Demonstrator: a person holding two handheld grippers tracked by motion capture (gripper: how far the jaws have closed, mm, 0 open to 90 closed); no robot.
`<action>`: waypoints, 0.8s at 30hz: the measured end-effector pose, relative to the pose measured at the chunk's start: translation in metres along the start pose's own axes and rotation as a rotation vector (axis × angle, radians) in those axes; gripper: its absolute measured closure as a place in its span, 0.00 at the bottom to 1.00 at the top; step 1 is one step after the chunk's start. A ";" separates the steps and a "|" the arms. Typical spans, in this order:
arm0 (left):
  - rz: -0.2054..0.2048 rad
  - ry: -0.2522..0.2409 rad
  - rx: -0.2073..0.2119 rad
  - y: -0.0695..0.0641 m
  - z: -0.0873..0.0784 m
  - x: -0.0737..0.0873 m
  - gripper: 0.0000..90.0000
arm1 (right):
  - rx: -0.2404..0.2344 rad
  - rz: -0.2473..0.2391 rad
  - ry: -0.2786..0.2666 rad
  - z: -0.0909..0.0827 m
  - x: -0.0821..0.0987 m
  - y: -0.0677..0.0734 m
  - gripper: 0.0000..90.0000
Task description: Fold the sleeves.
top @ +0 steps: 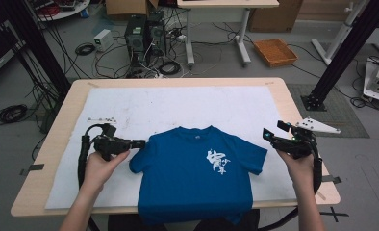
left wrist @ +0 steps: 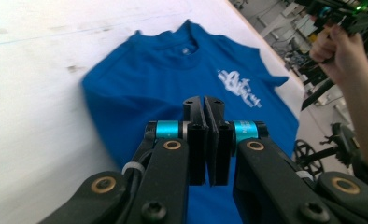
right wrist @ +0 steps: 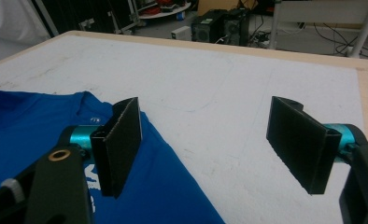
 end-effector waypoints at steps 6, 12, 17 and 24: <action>-0.063 -0.028 0.056 -0.012 0.030 -0.005 0.97 | 0.004 0.000 0.000 0.000 0.000 -0.001 0.29; -0.097 -0.034 0.065 -0.018 0.064 -0.006 0.98 | 0.014 -0.003 0.003 -0.001 0.001 -0.001 0.29; -0.090 -0.025 0.028 -0.018 0.089 -0.005 0.97 | 0.018 -0.003 0.008 -0.001 0.002 -0.003 0.29; -0.037 -0.056 0.018 -0.016 0.100 -0.005 0.77 | 0.029 -0.005 0.019 -0.001 0.004 -0.005 0.29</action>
Point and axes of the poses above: each handheld gripper's, and its own axes: z roughly forward along the jaws, x roughly out of its underside, y roughly to its left, the point moved 3 cm from there along z, roughly forward along the jaws, and after that the axes turned 8 degrees about -z, right-handed, at the moved point
